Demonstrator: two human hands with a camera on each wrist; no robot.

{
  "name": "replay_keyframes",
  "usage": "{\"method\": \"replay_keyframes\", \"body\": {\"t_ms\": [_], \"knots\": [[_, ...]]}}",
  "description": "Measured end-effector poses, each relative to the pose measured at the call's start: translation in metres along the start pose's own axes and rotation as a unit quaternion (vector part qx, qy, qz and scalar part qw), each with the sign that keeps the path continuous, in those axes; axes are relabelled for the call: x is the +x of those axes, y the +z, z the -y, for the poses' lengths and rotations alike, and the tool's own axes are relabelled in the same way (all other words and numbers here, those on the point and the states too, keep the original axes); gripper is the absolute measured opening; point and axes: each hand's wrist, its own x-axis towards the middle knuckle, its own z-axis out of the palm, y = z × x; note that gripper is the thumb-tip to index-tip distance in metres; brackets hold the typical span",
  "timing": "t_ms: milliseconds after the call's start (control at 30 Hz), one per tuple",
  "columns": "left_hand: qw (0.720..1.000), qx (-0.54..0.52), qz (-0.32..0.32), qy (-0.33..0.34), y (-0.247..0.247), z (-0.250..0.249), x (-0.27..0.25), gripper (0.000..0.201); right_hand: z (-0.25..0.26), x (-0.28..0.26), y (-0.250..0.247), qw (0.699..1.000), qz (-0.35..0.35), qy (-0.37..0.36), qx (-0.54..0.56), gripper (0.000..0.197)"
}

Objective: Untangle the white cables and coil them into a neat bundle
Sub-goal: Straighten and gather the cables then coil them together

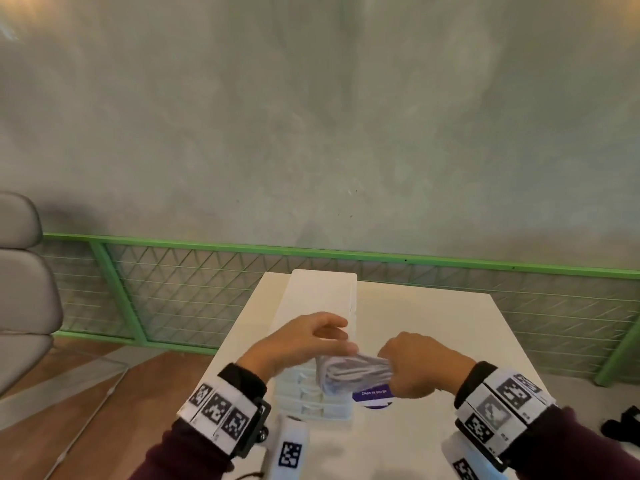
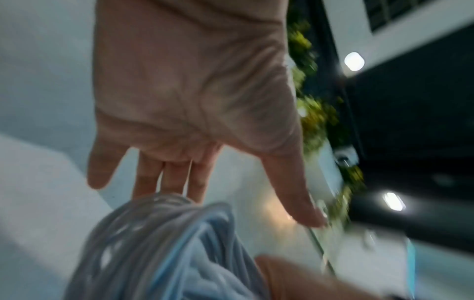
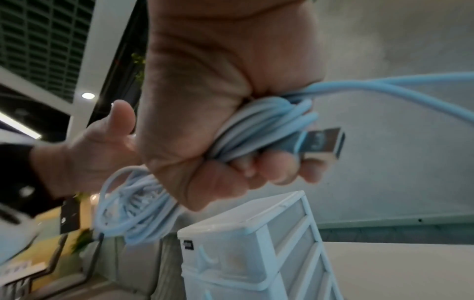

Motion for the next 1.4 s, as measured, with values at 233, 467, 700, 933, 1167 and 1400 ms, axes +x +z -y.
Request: {"method": "replay_keyframes", "body": {"t_ms": [233, 467, 700, 933, 1167, 1400], "knots": [[0.950, 0.231, 0.206, -0.052, 0.039, -0.004, 0.016, 0.053, 0.012, -0.010, -0.013, 0.985, 0.015, -0.054, -0.163, 0.020], [0.976, 0.071, 0.202, -0.032, 0.067, 0.014, 0.005, 0.027, 0.005, -0.014, -0.006, 0.986, 0.019, -0.067, -0.155, 0.023], [0.982, 0.032, 0.186, -0.028, 0.069, 0.007, -0.002, 0.029, 0.002, -0.012, -0.004, 0.994, 0.034, -0.063, -0.082, 0.021], [0.958, -0.005, 0.276, -0.079, 0.045, -0.010, 0.001, 0.028, 0.008, -0.013, -0.013, 0.988, 0.019, -0.081, -0.130, 0.019], [0.969, 0.158, 0.170, -0.083, 0.057, 0.002, 0.001, 0.033, -0.002, -0.007, -0.008, 0.996, 0.035, -0.060, -0.063, 0.033], [0.903, 0.385, 0.162, -0.095, 0.032, 0.015, -0.004, 0.037, -0.055, -0.018, -0.034, 0.989, 0.034, -0.008, 0.145, 0.037]]}}
